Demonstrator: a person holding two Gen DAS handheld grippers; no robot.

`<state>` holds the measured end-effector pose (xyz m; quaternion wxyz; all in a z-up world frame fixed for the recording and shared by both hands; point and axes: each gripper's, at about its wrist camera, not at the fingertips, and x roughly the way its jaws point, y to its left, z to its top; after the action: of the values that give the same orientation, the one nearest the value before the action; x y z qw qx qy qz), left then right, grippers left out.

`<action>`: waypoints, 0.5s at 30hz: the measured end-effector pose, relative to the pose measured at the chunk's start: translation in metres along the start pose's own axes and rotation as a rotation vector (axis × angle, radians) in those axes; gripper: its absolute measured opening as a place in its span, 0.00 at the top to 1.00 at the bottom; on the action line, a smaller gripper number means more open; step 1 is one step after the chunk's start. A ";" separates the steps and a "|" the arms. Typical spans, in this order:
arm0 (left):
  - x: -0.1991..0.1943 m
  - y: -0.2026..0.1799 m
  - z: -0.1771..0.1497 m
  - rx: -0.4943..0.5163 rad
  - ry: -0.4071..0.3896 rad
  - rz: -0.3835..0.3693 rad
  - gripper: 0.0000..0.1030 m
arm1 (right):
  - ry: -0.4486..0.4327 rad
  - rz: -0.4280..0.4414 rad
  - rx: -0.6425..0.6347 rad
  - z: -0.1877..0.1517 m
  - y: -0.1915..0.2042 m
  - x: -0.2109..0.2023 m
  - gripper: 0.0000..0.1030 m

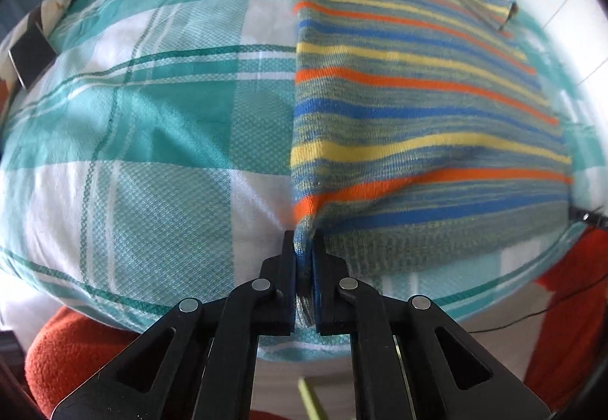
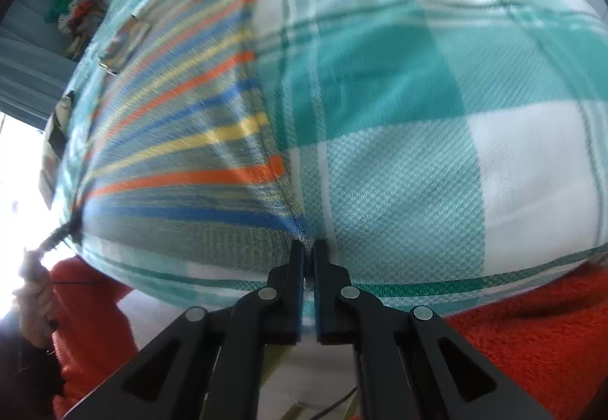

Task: Fold small clothes
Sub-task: 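Open both tools to release the hem onto the bed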

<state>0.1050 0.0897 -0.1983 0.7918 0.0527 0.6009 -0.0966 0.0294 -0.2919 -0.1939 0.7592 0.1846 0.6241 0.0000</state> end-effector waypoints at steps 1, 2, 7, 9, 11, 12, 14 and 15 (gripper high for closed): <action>0.001 -0.003 -0.001 0.015 -0.003 0.021 0.94 | -0.001 -0.009 0.002 0.001 0.000 0.007 0.97; 0.001 -0.007 -0.002 0.035 -0.011 0.045 0.92 | -0.002 -0.008 0.015 0.003 -0.001 0.011 0.97; -0.021 -0.004 -0.008 0.050 -0.035 0.170 0.32 | 0.001 -0.009 0.007 0.005 0.003 0.008 0.96; -0.044 0.007 -0.015 0.026 -0.088 0.226 0.31 | 0.008 0.022 0.011 0.004 0.005 -0.003 0.79; -0.072 0.016 -0.017 -0.012 -0.156 0.273 0.31 | -0.005 -0.007 -0.013 0.002 0.008 -0.021 0.71; -0.085 0.018 -0.015 -0.024 -0.202 0.280 0.31 | -0.034 -0.057 -0.052 0.002 0.013 -0.036 0.71; -0.098 0.010 -0.004 -0.019 -0.266 0.241 0.25 | -0.089 -0.143 -0.143 0.005 0.026 -0.059 0.70; -0.101 0.000 0.002 -0.009 -0.288 0.209 0.24 | -0.120 -0.163 -0.194 0.009 0.035 -0.070 0.70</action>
<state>0.0803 0.0987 -0.1006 0.8756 0.0968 0.4729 -0.0177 0.0304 -0.2780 -0.1164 0.8071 0.0589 0.5874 -0.0125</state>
